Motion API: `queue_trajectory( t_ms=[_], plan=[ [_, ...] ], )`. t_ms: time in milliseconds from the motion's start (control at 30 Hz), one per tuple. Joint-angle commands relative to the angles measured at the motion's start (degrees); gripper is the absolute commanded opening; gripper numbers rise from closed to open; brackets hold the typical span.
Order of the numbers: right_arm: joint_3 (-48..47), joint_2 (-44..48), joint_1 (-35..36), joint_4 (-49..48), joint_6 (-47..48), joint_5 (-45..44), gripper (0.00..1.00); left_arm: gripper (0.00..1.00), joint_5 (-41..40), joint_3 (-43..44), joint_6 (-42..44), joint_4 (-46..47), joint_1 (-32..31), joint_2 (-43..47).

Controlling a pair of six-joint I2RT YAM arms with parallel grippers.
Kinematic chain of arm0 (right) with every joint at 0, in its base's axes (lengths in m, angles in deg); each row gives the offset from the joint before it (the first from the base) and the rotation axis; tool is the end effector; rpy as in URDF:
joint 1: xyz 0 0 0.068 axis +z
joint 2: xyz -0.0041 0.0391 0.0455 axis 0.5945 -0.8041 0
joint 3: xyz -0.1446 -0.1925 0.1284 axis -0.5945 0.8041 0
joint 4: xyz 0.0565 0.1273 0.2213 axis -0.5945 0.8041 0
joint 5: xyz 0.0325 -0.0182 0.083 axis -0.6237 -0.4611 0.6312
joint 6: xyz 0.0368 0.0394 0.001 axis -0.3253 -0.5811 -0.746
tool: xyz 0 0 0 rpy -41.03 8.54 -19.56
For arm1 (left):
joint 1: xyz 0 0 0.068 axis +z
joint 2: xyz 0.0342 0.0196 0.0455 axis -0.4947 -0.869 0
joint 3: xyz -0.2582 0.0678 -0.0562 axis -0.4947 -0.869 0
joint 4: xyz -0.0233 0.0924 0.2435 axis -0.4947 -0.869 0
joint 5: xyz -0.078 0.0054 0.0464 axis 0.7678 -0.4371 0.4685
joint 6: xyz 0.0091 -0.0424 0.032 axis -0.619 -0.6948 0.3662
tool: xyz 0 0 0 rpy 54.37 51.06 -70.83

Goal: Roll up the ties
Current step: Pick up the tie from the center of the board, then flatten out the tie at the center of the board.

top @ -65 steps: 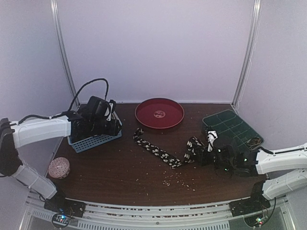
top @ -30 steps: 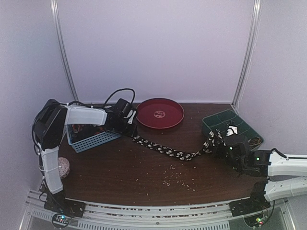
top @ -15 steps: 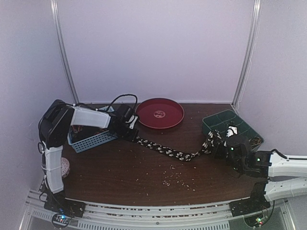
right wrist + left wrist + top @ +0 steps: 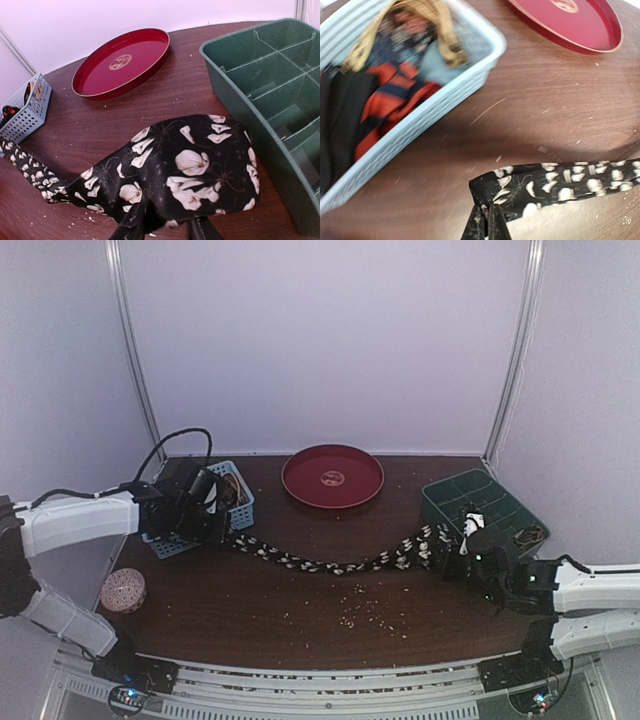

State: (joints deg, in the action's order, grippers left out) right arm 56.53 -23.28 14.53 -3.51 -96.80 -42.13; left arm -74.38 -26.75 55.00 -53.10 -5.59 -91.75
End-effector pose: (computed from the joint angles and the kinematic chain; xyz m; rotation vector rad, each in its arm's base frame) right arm 0.1342 0.1406 0.1971 0.0705 2.0072 0.5526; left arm 0.2334 -0.1581 0.2269 0.0087 2.5160 -0.2941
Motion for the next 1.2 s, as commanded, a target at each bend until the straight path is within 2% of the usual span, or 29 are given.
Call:
queue_trajectory(
  t_ms=[0,133,267,500,567,667,733,767,867,1000,1167],
  plan=[
    [-3.94,-3.27,-0.24,7.39,-5.42,-0.01,0.41,0.00,-5.62,-5.05,-6.80,-7.49,0.32,6.30],
    [-11.70,-6.40,-0.17,16.97,-11.94,1.19,0.52,0.00,-7.29,-8.66,-8.70,-8.44,0.29,12.06],
    [-15.16,-9.15,-0.14,18.47,-16.45,-2.22,0.63,0.00,-8.14,-10.36,-9.10,-8.58,0.36,14.93],
    [-26.14,-24.17,-0.28,22.34,-19.74,-10.40,0.66,0.00,-11.56,-12.19,-10.81,-9.21,0.36,21.12],
    [-30.12,-31.04,-0.46,27.80,-24.48,-11.97,0.67,0.00,-12.82,-12.23,-11.27,-8.49,0.44,22.78],
    [-37.28,-40.45,-1.59,38.98,-36.93,-12.55,0.67,0.00,-14.28,-12.21,-12.22,-8.27,0.36,24.18],
    [-45.03,-46.71,-3.01,49.96,-46.62,-12.41,0.66,0.00,-14.54,-12.64,-12.22,-7.92,0.40,24.84],
    [-47.54,-49.31,-3.65,52.66,-48.61,-11.71,0.66,0.00,-14.45,-12.85,-12.01,-7.81,0.41,25.10],
    [-50.38,-52.98,-4.59,51.88,-49.90,-9.08,0.65,0.00,-14.47,-13.22,-11.82,-7.88,0.41,25.42],
    [-48.58,-53.70,-6.33,46.24,-51.37,-7.15,0.61,0.00,-14.47,-13.59,-11.76,-7.84,0.44,26.18],
    [-48.64,-53.84,-7.33,47.44,-53.61,-7.57,0.56,0.00,-14.65,-13.45,-11.74,-7.50,0.48,26.27]
  ],
)
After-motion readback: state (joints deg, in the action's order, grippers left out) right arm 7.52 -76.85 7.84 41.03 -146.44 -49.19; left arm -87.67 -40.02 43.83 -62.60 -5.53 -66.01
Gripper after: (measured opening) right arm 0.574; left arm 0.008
